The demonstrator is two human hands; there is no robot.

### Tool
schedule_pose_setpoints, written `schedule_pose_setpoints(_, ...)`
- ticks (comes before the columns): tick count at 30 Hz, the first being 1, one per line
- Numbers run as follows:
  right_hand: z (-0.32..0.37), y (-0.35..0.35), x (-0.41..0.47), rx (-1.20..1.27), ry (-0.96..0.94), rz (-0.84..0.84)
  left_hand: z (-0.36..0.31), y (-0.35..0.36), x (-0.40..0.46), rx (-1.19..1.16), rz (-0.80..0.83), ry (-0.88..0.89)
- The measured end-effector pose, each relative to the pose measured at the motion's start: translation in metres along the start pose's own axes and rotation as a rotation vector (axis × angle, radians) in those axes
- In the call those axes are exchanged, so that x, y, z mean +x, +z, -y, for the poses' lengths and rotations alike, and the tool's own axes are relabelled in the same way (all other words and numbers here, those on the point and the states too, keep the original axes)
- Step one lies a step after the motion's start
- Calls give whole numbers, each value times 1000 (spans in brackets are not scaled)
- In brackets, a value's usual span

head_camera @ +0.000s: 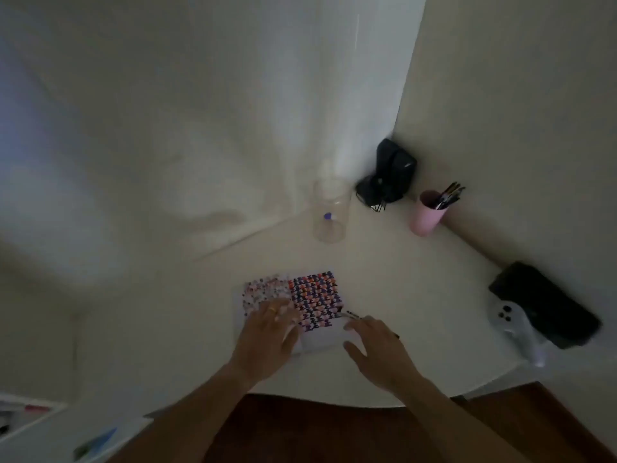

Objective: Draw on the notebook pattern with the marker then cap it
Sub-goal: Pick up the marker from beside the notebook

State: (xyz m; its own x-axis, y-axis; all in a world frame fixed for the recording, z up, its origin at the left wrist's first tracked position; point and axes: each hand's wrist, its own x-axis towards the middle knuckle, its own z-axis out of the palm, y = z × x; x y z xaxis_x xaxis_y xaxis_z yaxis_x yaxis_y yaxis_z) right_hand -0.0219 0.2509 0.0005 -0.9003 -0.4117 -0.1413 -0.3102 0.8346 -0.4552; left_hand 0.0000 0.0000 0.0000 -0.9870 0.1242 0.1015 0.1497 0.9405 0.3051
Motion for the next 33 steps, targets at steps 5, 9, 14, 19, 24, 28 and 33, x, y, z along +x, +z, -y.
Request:
schedule_pose_setpoints(5, -28, 64, 15, -73, -72, -152, 8, 60, 4, 49, -68, 29)
schedule_pose_setpoints(9, -43, 98, 15, -158, -145, -308, 15, 91, -2, 72, -126, 2)
schedule_pose_setpoints(14, -43, 107, 14, -210, -171, -405, 17, 101, -4, 85, -215, 42)
schedule_pose_setpoints(19, -38, 106, 12, -236, -193, -484, 21, 108, -6, 134, -266, 75)
schedule_pose_setpoints(24, -40, 112, 11, -268, -244, -571, 22, 111, -6, 181, -323, 88)
schedule_pose_setpoints(28, -41, 109, 0, -271, -237, -588, 13, 103, -16, 177, -212, -22)
schedule_pose_setpoints(33, -39, 119, 2, -340, -198, -513, 5, 101, -21, 131, -43, -137)
